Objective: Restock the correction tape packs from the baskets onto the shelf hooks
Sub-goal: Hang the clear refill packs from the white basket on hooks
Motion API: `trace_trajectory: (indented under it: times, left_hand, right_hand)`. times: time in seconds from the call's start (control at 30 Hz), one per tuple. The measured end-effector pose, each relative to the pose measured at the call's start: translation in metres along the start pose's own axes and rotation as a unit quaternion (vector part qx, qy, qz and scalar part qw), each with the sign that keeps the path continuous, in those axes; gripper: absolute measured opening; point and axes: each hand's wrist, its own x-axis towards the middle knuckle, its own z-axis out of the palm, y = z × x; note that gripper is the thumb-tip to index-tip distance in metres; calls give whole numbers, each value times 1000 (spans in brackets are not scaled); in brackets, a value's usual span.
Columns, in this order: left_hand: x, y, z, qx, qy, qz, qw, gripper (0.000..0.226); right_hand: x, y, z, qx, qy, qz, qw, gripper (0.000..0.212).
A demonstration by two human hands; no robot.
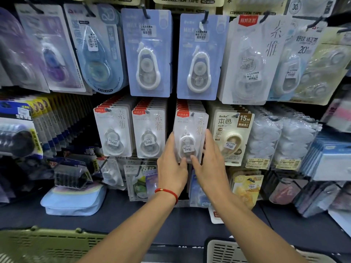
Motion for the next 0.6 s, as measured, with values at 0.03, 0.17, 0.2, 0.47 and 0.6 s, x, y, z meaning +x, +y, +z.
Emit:
trace_trajectory:
  times: [0.03, 0.17, 0.2, 0.47, 0.6]
  left_hand:
    - [0, -1, -1, 0, -4, 5, 1000, 77]
    - [1, -7, 0, 26, -32, 12, 999, 79]
    - [1, -8, 1, 35, -36, 12, 999, 81]
    - [0, -8, 1, 31, -69, 1, 997, 84]
    - [-2, -7, -2, 51, -86, -8, 995, 86]
  right_hand:
    - [0, 0, 0, -12, -1, -2, 1000, 89]
    - [-2, -1, 5, -71, 47, -51, 995, 89]
    - [-3, -1, 6, -78, 60, -60, 993, 89]
    - [-5, 6, 11, -123, 79, -100, 984, 84]
    - [-6, 4, 3, -191, 73, -123, 971, 88]
